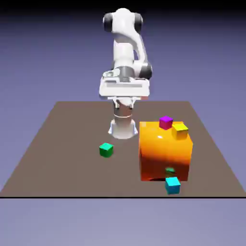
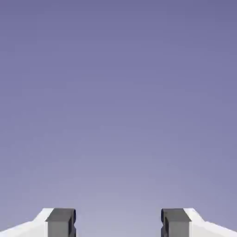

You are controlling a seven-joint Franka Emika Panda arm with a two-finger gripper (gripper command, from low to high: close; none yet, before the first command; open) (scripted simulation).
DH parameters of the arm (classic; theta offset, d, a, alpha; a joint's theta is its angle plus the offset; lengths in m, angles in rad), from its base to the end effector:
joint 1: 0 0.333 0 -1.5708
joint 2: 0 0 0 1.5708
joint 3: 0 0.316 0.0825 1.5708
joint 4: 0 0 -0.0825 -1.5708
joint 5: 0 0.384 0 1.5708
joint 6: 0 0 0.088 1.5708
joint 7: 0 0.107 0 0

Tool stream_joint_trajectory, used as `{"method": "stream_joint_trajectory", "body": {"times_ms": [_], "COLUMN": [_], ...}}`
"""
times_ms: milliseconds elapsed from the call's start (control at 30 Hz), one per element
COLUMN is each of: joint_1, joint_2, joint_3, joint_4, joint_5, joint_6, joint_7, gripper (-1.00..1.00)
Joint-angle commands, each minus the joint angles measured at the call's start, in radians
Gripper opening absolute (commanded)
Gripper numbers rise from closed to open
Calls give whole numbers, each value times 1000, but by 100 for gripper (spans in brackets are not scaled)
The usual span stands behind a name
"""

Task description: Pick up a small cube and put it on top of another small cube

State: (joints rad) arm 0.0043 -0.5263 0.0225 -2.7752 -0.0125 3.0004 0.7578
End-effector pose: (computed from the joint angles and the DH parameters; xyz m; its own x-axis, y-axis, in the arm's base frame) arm 0.4006 0.0118 0.4529 0.5520 -0.6596 0.5101 -0.4788 -0.7516 -0.4538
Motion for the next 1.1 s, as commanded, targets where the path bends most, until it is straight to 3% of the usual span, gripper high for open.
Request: {"method": "stream_joint_trajectory", "body": {"times_ms": [0,1067], "joint_1": [-6,-211], "joint_2": [36,1196], "joint_3": [19,617], "joint_4": [29,952], "joint_5": [-10,-343], "joint_6": [-30,-1001], "joint_7": [14,459], "gripper": [0,0]}}
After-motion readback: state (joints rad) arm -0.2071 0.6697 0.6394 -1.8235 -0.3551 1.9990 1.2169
